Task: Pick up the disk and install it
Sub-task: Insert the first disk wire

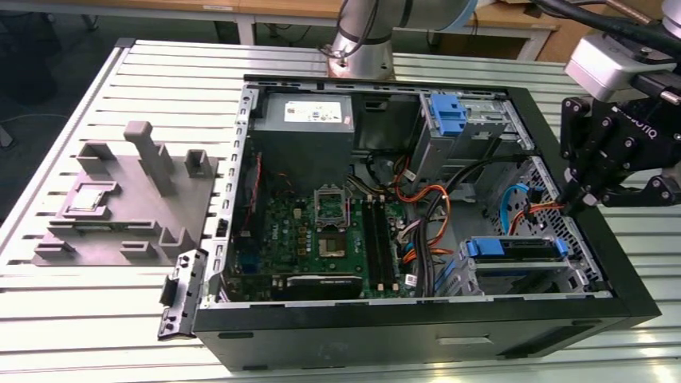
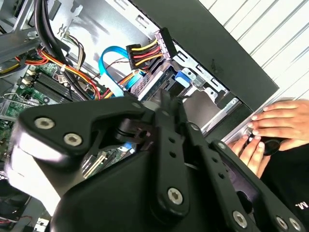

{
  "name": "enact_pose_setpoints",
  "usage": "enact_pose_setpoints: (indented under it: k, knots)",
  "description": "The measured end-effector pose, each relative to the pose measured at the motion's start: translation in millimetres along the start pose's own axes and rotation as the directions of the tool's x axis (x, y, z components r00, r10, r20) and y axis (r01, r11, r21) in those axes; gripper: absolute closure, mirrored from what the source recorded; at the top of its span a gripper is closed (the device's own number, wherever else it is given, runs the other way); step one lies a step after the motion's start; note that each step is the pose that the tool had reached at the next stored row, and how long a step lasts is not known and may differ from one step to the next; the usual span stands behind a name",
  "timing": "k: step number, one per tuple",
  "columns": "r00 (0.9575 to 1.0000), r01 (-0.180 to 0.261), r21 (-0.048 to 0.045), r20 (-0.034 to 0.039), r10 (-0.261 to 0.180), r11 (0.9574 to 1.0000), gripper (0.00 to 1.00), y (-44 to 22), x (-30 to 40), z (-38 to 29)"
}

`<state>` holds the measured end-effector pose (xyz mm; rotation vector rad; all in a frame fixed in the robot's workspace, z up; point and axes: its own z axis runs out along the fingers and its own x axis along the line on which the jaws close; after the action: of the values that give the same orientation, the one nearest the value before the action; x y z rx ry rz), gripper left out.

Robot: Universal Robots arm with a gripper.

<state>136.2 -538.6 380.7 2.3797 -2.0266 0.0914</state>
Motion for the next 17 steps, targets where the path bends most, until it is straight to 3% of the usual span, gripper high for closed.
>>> enact_pose_setpoints:
  k: [2, 3, 4, 9, 17]
  knots:
    - [1.0, 0.0, 0.0, -0.0001, 0.0, 1.0, 0.83, 0.0, 0.0, 0.0]
    - [1.0, 0.001, 0.0, -0.0001, -0.001, 1.0, 0.76, 0.0, 0.0, 0.0]
    - [1.0, 0.007, 0.0003, -0.0001, -0.007, 1.0, 0.76, -0.1, 0.0, 0.1]
    - [0.9971, 0.076, 0.0042, 0.0017, -0.076, 0.9971, 0.76, -0.3, 0.0, 0.5]
    - [0.981, 0.194, 0.011, 0.0039, -0.194, 0.981, 0.76, -0.3, 0.0, 1.6]
